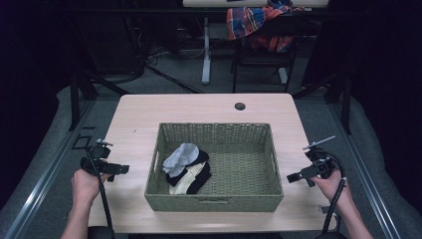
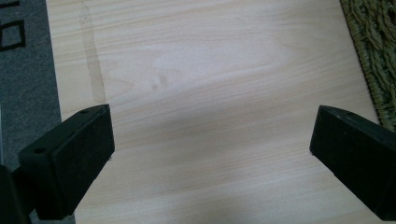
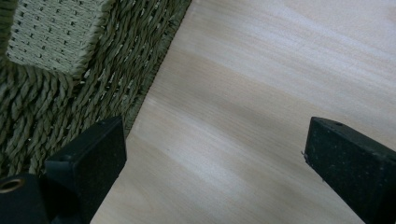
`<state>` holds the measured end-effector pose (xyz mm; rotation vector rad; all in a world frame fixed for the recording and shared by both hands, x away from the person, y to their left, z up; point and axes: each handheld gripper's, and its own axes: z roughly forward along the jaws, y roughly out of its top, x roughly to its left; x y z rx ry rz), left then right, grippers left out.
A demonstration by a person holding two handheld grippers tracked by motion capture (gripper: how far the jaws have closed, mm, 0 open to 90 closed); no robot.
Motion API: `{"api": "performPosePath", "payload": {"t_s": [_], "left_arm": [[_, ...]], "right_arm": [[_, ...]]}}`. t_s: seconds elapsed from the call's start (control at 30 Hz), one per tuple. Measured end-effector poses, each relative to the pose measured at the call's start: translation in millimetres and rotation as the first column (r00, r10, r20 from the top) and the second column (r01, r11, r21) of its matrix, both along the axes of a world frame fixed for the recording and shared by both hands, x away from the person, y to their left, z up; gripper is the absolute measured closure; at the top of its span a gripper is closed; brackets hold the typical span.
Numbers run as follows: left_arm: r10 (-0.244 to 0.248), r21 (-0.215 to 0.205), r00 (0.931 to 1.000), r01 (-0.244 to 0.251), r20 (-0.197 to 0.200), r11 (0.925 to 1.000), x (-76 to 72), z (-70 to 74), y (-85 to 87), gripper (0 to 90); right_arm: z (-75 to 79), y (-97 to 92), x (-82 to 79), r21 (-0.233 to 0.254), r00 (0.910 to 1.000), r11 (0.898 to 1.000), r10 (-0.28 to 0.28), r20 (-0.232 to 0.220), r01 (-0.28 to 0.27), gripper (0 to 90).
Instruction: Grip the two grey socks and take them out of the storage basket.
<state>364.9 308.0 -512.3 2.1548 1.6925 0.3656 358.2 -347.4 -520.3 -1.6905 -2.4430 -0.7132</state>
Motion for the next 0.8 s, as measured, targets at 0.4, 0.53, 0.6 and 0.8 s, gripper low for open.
{"api": "performPosePath", "payload": {"t_s": [0.4, 0.53, 0.6, 0.8], "left_arm": [[0.001, 0.010, 1.0000, -0.001, -0.004, 0.9999, -2.0, 0.9, -2.4, 0.1], [0.010, 0.054, 0.9998, -0.009, -0.018, 0.9985, -2.7, 1.7, -6.0, 0.1], [0.012, 0.050, 0.9998, -0.011, -0.018, 0.9987, -4.2, 2.1, -6.3, 0.1], [-0.003, 0.047, 0.9999, 0.003, 0.011, 0.9989, -6.6, 5.4, -9.3, 0.1]], "right_arm": [[1.4, 2.3, 2.6, -0.013, 0.9998, 1.000, 0.011, 0.016, -0.011, 4.8], [0.8, 7.5, 11.2, -0.061, 0.9993, 0.998, 0.025, 0.027, -0.023, 4.5], [1.8, 8.6, 13.2, -0.073, 0.9987, 0.997, 0.043, 0.027, -0.041, 4.6], [3.2, 10.6, 12.9, -0.079, 0.9990, 0.996, 0.038, 0.026, -0.035, 5.3]]}}
